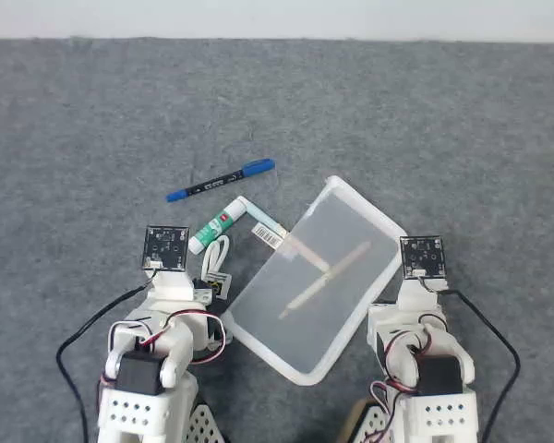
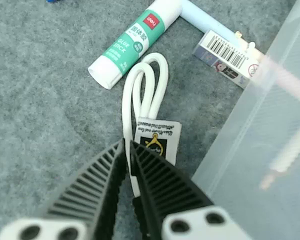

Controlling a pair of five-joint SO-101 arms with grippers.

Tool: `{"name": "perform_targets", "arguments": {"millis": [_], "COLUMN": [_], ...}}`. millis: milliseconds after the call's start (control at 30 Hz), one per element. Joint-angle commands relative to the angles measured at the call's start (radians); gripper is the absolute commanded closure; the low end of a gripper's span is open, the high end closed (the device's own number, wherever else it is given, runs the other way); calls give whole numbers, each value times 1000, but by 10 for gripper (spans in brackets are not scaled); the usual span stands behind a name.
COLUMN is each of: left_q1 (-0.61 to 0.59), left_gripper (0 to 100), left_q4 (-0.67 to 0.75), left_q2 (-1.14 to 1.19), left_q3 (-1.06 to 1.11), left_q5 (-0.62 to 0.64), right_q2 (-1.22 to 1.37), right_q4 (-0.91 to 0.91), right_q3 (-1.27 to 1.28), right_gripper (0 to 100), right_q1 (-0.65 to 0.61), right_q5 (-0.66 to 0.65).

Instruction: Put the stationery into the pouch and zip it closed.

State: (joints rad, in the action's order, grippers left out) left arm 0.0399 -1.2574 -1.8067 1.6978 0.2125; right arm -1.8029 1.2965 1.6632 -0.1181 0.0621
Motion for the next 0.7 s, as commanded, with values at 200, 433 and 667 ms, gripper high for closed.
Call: {"name": "perform_targets", "arguments": {"millis": [200, 433, 667], "left_q1": [101, 112, 103], "left_gripper": [988, 988, 988], "left_q4": [-5, -5, -51], "left_q2": [-14, -14, -15], "left_q3": [-13, -13, -136], "left_q5": [0, -3, -5], "right_q2": [1, 1, 1], "right_q4": [5, 5, 5], "right_q3": [20, 20, 20], "right_gripper": [991, 991, 990], "right_q1": [13, 7, -2], "right_q5": [11, 11, 9]}}
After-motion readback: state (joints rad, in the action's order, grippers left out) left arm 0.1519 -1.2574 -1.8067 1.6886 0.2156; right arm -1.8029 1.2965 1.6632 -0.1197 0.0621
